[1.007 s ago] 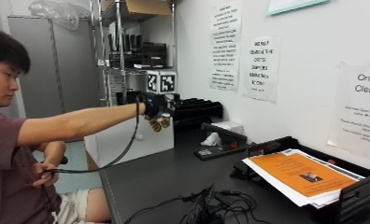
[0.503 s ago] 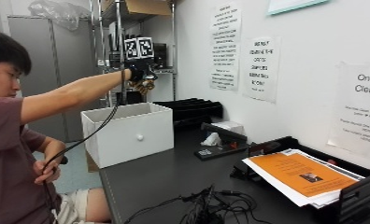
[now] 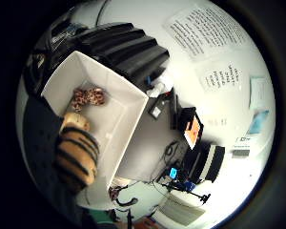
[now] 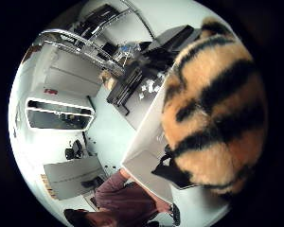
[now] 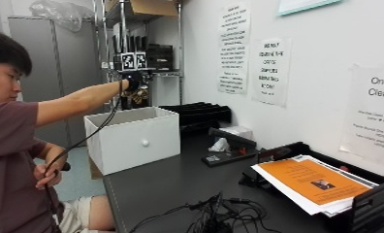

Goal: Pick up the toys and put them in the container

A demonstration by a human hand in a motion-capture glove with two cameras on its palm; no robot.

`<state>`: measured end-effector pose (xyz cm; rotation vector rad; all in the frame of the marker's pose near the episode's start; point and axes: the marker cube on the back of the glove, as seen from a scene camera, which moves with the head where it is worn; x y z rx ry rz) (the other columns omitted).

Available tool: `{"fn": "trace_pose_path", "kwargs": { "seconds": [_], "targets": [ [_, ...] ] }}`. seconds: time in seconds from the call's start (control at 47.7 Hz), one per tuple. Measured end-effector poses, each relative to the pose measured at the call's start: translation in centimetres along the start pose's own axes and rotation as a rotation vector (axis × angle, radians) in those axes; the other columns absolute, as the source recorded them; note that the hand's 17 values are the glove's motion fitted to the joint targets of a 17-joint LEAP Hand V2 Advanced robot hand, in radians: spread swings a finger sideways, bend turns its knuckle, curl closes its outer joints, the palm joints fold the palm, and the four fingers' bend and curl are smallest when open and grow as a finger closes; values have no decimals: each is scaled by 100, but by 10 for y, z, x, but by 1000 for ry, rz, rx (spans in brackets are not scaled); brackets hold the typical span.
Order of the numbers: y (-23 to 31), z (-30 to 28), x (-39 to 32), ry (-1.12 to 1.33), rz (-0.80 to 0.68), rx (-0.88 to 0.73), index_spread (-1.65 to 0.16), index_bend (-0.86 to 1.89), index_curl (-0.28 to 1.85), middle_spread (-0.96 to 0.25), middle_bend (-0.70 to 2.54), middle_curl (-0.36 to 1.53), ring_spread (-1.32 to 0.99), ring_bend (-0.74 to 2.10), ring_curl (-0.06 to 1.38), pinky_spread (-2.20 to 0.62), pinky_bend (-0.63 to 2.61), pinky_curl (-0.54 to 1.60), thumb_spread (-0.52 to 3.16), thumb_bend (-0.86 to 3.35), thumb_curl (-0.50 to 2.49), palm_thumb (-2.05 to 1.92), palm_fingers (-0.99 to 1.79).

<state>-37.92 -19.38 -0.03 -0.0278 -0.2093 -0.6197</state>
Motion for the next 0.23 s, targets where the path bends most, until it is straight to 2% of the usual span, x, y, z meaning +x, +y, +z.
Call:
{"fn": "trace_pose_path", "kwargs": {
  "seconds": [0.105,0.126,0.147,0.189,0.231],
  "targets": [
    [5,11,13,70,188,-153,-21,12,-2,-22,50,82,-32,148,57,-40,121,50,92,-3,82,49,100],
    [7,13,16,83,214,-190,-21,3,-3,-22,48,81,-33,150,58,-40,124,51,100,-8,78,39,92],
    [9,15,17,93,233,-230,-21,14,-1,-23,50,83,-32,150,58,-40,122,51,94,-1,82,48,100],
    [14,20,21,103,262,-318,-19,-18,-7,-23,38,78,-33,155,59,-41,137,55,106,-12,71,24,61],
    [17,22,22,106,284,-375,-18,-19,-5,-22,30,77,-32,158,62,-41,147,58,109,-12,66,15,36]
  ]
}}
